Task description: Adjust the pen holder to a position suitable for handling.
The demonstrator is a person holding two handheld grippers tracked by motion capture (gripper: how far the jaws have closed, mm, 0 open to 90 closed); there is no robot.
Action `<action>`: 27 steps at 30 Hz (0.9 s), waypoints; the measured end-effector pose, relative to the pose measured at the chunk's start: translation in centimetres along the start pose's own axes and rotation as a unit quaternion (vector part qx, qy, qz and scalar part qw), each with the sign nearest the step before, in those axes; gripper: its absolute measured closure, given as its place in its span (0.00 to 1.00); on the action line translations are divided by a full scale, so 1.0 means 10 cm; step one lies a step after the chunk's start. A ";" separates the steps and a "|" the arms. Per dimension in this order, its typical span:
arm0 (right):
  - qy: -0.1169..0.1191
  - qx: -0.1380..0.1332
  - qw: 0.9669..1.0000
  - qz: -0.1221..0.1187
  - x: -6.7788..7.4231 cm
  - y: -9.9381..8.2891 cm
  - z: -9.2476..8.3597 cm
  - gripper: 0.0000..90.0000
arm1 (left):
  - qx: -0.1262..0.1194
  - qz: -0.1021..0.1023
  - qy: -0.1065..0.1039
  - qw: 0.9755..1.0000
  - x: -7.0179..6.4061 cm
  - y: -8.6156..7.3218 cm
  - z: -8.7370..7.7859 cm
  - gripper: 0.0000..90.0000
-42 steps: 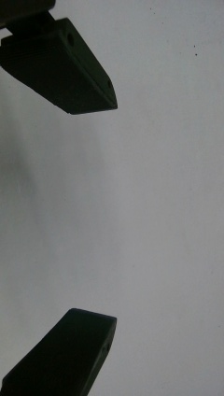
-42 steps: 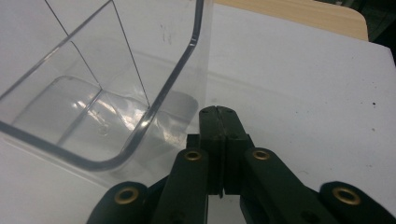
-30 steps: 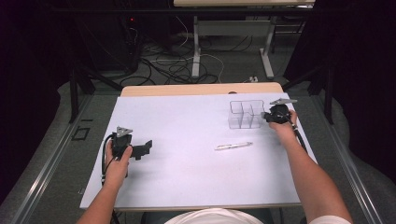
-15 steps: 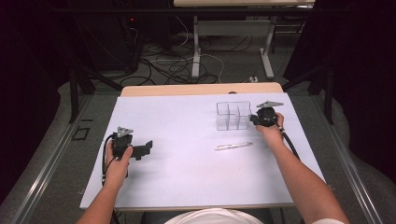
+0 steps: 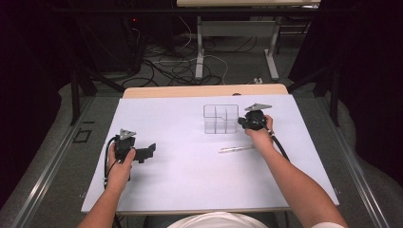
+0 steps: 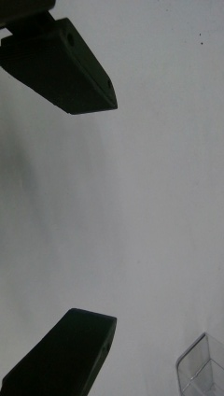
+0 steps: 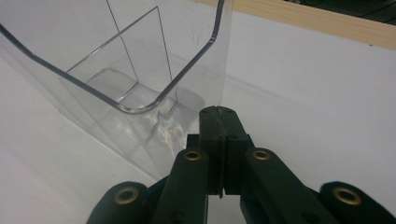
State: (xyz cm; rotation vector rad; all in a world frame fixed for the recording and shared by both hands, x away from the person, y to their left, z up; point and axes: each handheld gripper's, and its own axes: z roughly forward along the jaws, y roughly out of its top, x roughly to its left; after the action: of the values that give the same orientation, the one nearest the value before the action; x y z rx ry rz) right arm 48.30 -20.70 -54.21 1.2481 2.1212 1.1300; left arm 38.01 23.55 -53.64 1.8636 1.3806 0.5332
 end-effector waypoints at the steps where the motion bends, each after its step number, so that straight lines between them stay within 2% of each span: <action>1: 0.003 -0.001 1.000 -0.007 0.03 0.01 0.02 1.00 | -0.003 0.001 0.001 1.000 0.00 0.00 0.01 0.00; 3: 0.008 0.000 1.000 -0.005 0.12 0.02 0.04 1.00 | 0.005 0.006 -0.003 1.000 0.00 0.00 0.00 0.00; 7: 0.015 -0.004 1.000 -0.021 0.22 0.05 0.11 1.00 | -0.001 0.003 -0.001 1.000 0.00 0.00 0.01 0.00; 11: 0.028 -0.007 0.999 -0.016 0.29 0.07 0.16 1.00 | 0.001 0.000 0.000 1.000 0.00 0.00 0.00 0.00; 14: 0.027 -0.008 0.999 -0.022 0.30 0.09 0.20 1.00 | 0.001 0.000 -0.001 1.000 0.00 0.00 0.01 0.00; 23: 0.037 -0.012 0.999 -0.018 0.27 0.13 0.26 1.00 | -0.002 0.001 -0.002 1.000 0.00 0.00 0.02 0.00; 27: 0.031 -0.012 0.999 -0.017 0.26 0.12 0.28 1.00 | 0.005 0.003 -0.003 1.000 0.00 0.00 0.01 0.00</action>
State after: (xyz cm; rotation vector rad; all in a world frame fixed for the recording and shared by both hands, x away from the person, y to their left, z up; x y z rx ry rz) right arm 49.57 -16.87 -54.73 1.1760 2.1591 1.1914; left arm 38.14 23.53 -53.73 1.8758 1.3778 0.5242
